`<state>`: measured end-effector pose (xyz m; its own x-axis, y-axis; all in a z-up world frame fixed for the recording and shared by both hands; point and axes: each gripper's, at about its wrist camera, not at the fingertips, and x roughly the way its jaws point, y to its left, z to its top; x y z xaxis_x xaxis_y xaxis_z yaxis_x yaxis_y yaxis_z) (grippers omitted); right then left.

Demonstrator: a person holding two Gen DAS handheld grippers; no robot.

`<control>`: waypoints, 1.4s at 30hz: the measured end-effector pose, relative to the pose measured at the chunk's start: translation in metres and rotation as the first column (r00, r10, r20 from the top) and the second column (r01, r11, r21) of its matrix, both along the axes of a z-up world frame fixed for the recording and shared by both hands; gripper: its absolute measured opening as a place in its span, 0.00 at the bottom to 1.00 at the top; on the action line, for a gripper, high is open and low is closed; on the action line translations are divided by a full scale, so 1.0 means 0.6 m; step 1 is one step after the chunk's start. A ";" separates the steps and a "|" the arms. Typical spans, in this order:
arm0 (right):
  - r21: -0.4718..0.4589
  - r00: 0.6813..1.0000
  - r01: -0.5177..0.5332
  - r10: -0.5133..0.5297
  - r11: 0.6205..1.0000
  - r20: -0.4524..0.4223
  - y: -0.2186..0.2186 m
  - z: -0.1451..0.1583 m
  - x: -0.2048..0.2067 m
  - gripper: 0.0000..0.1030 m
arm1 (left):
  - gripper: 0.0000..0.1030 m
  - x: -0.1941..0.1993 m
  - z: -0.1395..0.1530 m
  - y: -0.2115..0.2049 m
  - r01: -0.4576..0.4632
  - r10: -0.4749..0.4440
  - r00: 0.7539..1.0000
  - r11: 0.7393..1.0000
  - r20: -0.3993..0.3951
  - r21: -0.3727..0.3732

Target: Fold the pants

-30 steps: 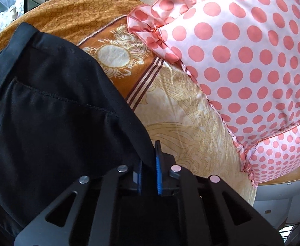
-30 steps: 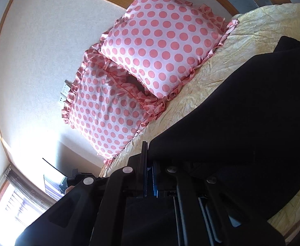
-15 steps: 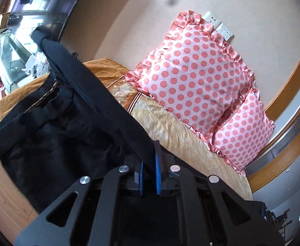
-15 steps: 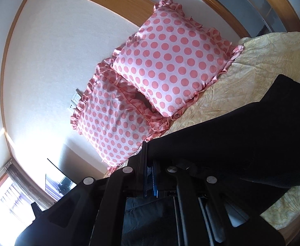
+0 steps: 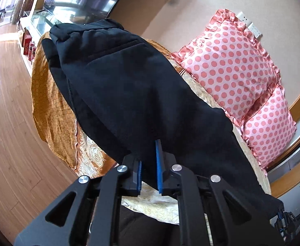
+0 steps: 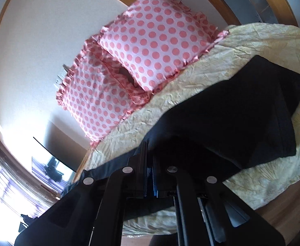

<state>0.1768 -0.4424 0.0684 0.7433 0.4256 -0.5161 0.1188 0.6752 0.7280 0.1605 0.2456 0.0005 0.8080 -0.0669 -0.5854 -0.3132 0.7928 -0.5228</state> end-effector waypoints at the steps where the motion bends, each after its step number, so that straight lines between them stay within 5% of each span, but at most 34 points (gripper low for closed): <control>1: -0.003 0.999 -0.018 0.018 1.000 -0.037 0.000 -0.006 -0.003 0.05 | 0.20 -0.005 0.004 -0.004 -0.006 0.006 1.000 1.000 0.008 0.030; 2: -0.019 0.997 -0.027 0.026 0.999 -0.067 0.001 -0.007 -0.007 0.13 | 0.30 -0.013 0.010 -0.010 -0.015 0.014 1.000 0.998 0.022 0.069; 4: -0.052 0.996 -0.028 0.023 0.998 -0.092 -0.005 -0.003 -0.025 0.48 | 0.82 -0.037 0.027 -0.022 -0.050 0.038 0.996 0.989 0.082 0.142; 5: -0.071 0.996 -0.003 -0.003 0.998 -0.085 -0.015 0.004 -0.041 0.75 | 0.85 -0.052 0.034 -0.026 -0.071 0.050 0.992 0.981 0.120 0.178; 6: -0.082 0.997 0.030 -0.035 0.996 -0.066 -0.029 0.014 -0.058 0.80 | 0.87 -0.068 0.045 -0.034 -0.087 0.050 0.985 0.970 0.163 0.229; 10: -0.001 0.975 0.208 -0.208 0.978 -0.076 -0.126 0.026 -0.102 0.77 | 0.96 -0.106 0.079 -0.065 -0.126 0.032 0.966 0.924 0.256 0.361; 13: 0.022 0.944 0.304 -0.298 0.953 -0.142 -0.185 0.013 -0.090 0.62 | 0.98 -0.103 0.098 -0.089 -0.077 -0.033 0.959 0.925 0.280 0.373; 16: -0.149 0.934 0.274 -0.300 0.950 -0.195 -0.198 0.003 -0.054 0.55 | 0.98 -0.084 0.102 -0.112 -0.010 -0.095 0.958 0.933 0.272 0.361; 21: -0.187 0.936 0.169 -0.217 0.968 -0.276 -0.181 -0.036 -0.027 0.53 | 0.98 -0.054 0.085 -0.142 0.072 -0.157 0.962 0.934 0.222 0.349; 27: -0.372 0.958 0.015 -0.120 0.928 -0.261 -0.117 -0.025 -0.030 0.52 | 0.98 -0.043 0.080 -0.169 0.111 -0.199 0.958 0.920 0.205 0.375; 28: -0.436 0.959 -0.009 -0.115 0.900 -0.257 -0.102 -0.023 -0.027 0.48 | 0.98 -0.041 0.080 -0.173 0.115 -0.205 0.957 0.918 0.205 0.378; 30: -0.475 0.959 -0.018 -0.118 0.880 -0.256 -0.101 -0.024 -0.022 0.21 | 0.98 -0.037 0.080 -0.178 0.125 -0.215 0.955 0.916 0.204 0.381; 34: -0.452 0.965 -0.017 -0.104 0.892 -0.241 -0.122 -0.011 -0.024 0.16 | 0.98 -0.032 0.080 -0.185 0.138 -0.231 0.952 0.911 0.203 0.390; 42: -0.713 0.987 0.081 -0.153 0.697 -0.037 -0.152 0.100 0.040 0.09 | 0.98 -0.020 0.086 -0.204 0.165 -0.263 0.942 0.902 0.206 0.399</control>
<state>0.2007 -0.5336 0.1286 0.6988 -0.1789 -0.6926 0.2705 0.9624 0.0243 0.1483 0.1229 0.0519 0.9208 -0.0731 -0.3830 -0.0122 0.9764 -0.2157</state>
